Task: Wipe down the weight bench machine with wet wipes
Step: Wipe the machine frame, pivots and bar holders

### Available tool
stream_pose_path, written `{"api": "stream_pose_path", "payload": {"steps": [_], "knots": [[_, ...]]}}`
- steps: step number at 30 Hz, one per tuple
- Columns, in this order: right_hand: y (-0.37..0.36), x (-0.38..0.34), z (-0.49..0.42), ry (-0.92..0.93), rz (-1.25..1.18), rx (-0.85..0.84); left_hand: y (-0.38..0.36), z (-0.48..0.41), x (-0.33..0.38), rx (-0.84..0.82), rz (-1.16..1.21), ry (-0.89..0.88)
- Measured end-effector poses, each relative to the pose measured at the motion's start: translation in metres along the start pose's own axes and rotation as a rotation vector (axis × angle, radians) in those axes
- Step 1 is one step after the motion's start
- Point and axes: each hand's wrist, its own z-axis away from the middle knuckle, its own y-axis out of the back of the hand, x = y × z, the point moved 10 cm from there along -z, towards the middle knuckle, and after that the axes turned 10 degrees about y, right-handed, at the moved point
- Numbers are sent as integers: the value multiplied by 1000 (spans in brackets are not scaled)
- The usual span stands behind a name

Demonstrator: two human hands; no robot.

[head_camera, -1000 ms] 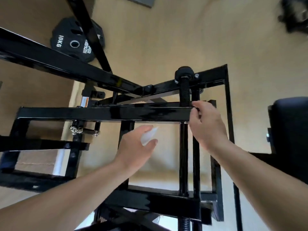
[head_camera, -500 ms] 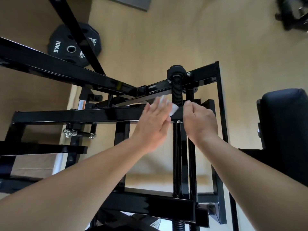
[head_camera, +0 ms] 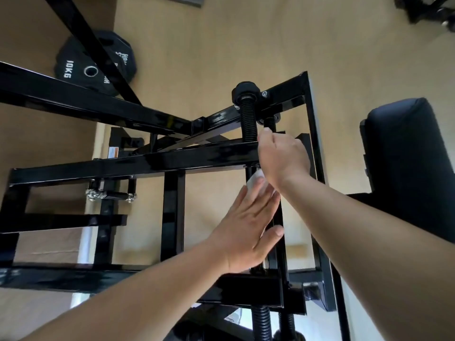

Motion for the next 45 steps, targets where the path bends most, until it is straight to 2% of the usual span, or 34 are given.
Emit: {"api": "stream_pose_path", "payload": {"steps": [4,6,8,10,12,16,17,19,21,23,25,28,31,34,37,41,43,44,45], "knots": [[-7,-2,6,-9,-13,-98,-26,55,20,-104,152,-83],[-18,-6,18,-25,-31,-245,-32,61,14,-141,91,-81],[-18,-15,37,9,1,-323,-22,40,2,-104,-21,-26],[0,-27,59,84,86,-306,0,14,-7,-25,-78,43],[28,-40,83,211,210,-259,7,4,-2,29,-102,18],[94,-66,132,518,533,0,-29,55,23,-86,-72,-16],[104,-64,142,536,578,24,-38,71,27,-137,-34,-3],[108,-54,157,527,656,-33,-39,85,27,-195,95,45],[101,-48,162,543,697,-95,-21,75,19,-162,237,141],[99,-49,158,532,659,-115,-4,65,12,-97,279,219],[101,-51,152,499,635,-123,-8,73,21,-128,243,224],[101,-53,155,513,643,-133,-44,111,47,-265,187,175],[97,-52,154,508,683,-178,-59,134,63,-282,133,148],[88,-47,153,498,742,-200,-65,147,65,-229,-84,39],[61,-36,164,453,556,-251,-70,154,28,-203,-186,133],[1,-9,187,359,289,-437,-74,171,-33,-185,-86,571],[-20,4,195,307,209,-501,-74,178,-34,-183,-59,727],[-28,12,197,278,184,-524,-72,176,-21,-188,-61,710],[-33,20,200,232,150,-543,-75,172,-2,-195,-70,621]]}}
